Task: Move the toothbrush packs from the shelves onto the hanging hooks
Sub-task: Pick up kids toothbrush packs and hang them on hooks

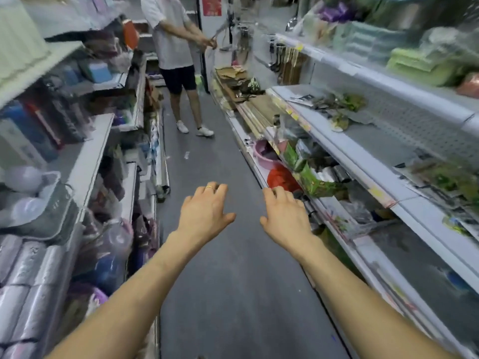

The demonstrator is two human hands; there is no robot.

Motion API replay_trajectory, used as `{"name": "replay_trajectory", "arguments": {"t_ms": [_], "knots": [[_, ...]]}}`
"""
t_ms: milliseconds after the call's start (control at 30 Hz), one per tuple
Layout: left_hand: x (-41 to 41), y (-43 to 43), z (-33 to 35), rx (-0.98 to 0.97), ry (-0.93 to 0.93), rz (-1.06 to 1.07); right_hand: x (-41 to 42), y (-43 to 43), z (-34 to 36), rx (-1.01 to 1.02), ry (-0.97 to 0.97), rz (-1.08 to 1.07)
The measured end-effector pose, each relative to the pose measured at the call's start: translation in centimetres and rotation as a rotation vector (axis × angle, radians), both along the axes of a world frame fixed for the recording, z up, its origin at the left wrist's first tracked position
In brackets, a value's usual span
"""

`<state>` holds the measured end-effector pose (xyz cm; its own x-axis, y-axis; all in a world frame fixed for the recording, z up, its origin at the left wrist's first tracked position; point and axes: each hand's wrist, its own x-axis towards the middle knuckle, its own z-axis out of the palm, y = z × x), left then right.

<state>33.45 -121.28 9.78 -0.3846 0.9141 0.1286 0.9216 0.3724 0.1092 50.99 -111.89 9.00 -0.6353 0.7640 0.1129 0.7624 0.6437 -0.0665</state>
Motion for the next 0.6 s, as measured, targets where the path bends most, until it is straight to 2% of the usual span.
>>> {"name": "replay_trajectory", "arguments": {"t_ms": [200, 433, 600], "knots": [[-8.2, 12.8, 2.2, 0.006, -0.001, -0.177, -6.1, 9.7, 2.0, -0.002, 0.057, -0.183], [-12.3, 29.3, 1.7, 0.024, 0.032, -0.385, -10.0, 23.0, 0.9, 0.046, 0.058, -0.354], [-15.1, 40.2, 0.9, -0.011, 0.039, -0.436, -12.6, 33.2, -0.3, -0.022, 0.044, -0.404]]}}
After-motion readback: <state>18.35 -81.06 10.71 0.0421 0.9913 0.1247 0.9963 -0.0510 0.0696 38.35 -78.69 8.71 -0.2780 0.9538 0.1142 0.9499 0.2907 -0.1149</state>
